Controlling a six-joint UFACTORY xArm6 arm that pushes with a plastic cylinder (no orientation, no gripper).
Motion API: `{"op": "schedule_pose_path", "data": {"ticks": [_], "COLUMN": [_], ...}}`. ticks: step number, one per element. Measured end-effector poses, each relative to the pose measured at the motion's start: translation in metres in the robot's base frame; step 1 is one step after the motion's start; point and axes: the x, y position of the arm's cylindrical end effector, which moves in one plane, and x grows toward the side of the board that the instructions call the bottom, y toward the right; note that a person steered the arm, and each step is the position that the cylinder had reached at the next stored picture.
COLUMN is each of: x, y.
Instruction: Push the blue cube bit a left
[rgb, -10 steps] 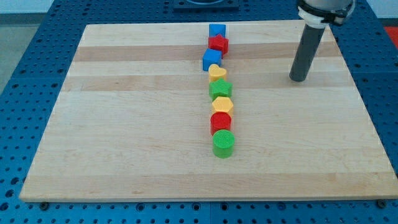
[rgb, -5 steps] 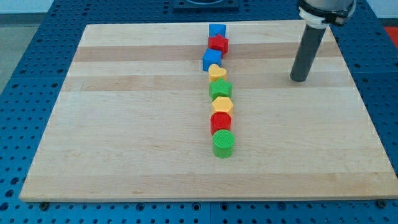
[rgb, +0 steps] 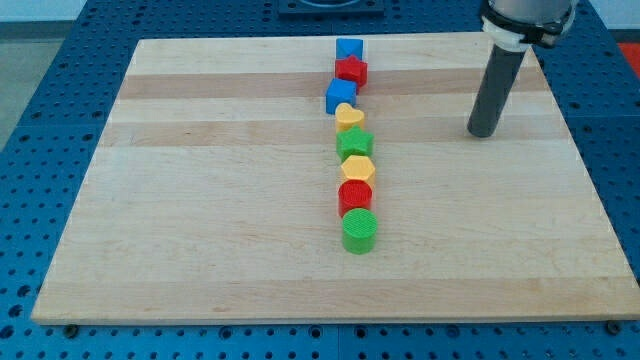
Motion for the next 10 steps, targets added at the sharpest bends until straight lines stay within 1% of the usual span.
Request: {"op": "schedule_pose_path", "data": {"ticks": [2,4,5,6,7,8,9,10], "x": [0.008,0.007,0.005,0.005,0.005,0.017,0.046,0.049], "y": [0.0,-0.004,-0.016,-0.046,-0.054,-0.049,-0.059,-0.09]}}
